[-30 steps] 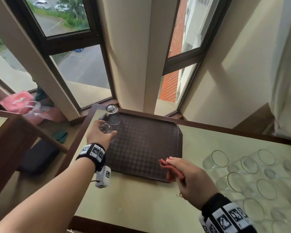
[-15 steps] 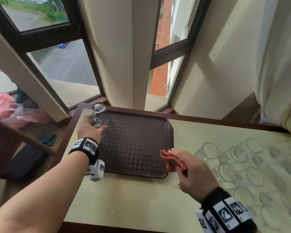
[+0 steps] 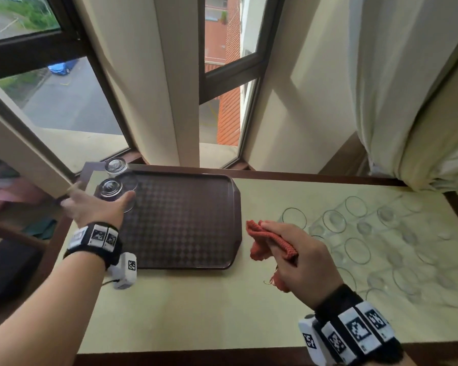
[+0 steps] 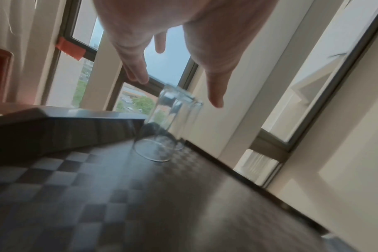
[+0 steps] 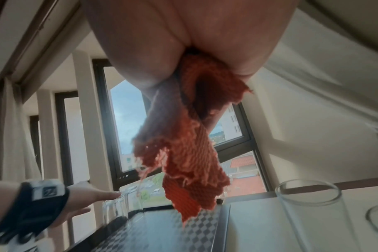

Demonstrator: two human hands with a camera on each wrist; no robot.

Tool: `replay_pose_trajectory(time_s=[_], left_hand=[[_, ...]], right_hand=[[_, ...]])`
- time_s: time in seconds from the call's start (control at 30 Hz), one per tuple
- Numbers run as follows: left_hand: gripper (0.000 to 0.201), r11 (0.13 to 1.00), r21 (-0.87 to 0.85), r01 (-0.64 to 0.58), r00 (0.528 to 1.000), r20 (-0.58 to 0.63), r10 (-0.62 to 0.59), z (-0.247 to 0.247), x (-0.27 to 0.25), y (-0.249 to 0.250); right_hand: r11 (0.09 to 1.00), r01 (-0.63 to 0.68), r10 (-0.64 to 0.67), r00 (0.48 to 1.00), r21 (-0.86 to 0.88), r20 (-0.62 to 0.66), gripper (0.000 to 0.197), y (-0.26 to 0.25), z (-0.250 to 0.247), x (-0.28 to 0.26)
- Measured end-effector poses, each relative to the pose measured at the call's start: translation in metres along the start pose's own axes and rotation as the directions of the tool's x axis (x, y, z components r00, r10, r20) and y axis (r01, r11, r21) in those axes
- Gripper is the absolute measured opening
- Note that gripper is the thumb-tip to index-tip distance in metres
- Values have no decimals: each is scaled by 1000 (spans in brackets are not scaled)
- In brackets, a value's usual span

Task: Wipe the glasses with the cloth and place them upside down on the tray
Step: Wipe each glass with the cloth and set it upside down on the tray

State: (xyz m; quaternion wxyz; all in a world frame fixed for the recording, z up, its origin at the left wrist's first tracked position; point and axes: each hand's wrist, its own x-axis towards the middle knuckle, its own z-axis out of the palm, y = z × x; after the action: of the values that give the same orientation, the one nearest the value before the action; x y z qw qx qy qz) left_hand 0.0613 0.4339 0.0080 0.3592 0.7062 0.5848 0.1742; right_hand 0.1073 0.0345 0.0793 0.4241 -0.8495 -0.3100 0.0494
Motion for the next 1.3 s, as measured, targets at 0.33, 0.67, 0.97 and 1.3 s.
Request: replay_pose_trajectory(time_s=[0.33,0.67,0.97,1.3], left_hand=[[46,761,-215,-613,645,421,638,86,-198,33],[94,487,85,-869,323,844,429,210,-266,101],[75,691,22,-722,558,608,564,172,-277,95],[83,400,-832,384,679,548,488,16,-369,151]], right_hand=[[988,-77,10,901,-136,-433,36,21,-93,-45],[990,-120,84,929,-78,-360,32,63,-169,-87],[997,-73,71,962,1,-262,28,87,-194,-102],[989,89,-15,848,115,-529,24,17,-212,-46]])
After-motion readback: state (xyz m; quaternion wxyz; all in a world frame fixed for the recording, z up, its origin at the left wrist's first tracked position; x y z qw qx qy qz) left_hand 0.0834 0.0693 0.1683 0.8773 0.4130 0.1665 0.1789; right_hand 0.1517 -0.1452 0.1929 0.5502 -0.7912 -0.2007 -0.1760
